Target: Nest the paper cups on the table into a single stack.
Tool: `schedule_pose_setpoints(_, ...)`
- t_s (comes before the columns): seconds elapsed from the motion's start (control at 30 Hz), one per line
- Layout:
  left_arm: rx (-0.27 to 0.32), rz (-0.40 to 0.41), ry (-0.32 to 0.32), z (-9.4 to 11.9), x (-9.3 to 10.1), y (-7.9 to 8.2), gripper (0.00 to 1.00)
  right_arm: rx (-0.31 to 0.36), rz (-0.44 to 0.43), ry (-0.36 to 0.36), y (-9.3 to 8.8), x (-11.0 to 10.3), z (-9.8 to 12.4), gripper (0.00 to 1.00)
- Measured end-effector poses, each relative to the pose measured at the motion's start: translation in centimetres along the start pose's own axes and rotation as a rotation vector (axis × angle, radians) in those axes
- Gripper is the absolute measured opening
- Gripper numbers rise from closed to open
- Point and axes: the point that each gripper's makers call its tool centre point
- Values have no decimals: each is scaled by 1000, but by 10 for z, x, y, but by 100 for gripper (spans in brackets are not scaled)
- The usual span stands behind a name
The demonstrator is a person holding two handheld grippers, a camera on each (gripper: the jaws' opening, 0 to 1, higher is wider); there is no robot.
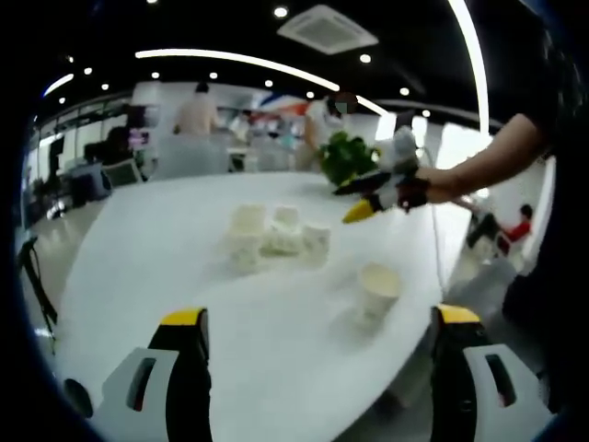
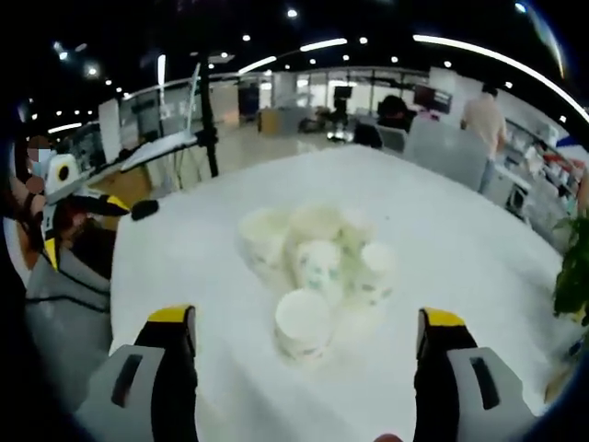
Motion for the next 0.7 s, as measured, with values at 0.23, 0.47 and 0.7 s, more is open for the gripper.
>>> schedule_pose_setpoints(0.23,1,6,11,0,-1,-1,100,-19,20,13,-4,4,-10,96)
schedule_pose_setpoints(0.47,3,18,21,-1,-1,-2,100,-28,32,31,-4,4,-17,90)
schedule_pose_setpoints(0.7,6,23,29,-1,-4,-2,100,-45,34,47,-7,3,-24,83)
Point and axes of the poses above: the point that each gripper's makers call its tool centre point, and the gripper's own axes: z roughly backward along the fingers, x roughly to its right, y roughly out of its top, and after that the axes turned 12 degrees about x, right-handed
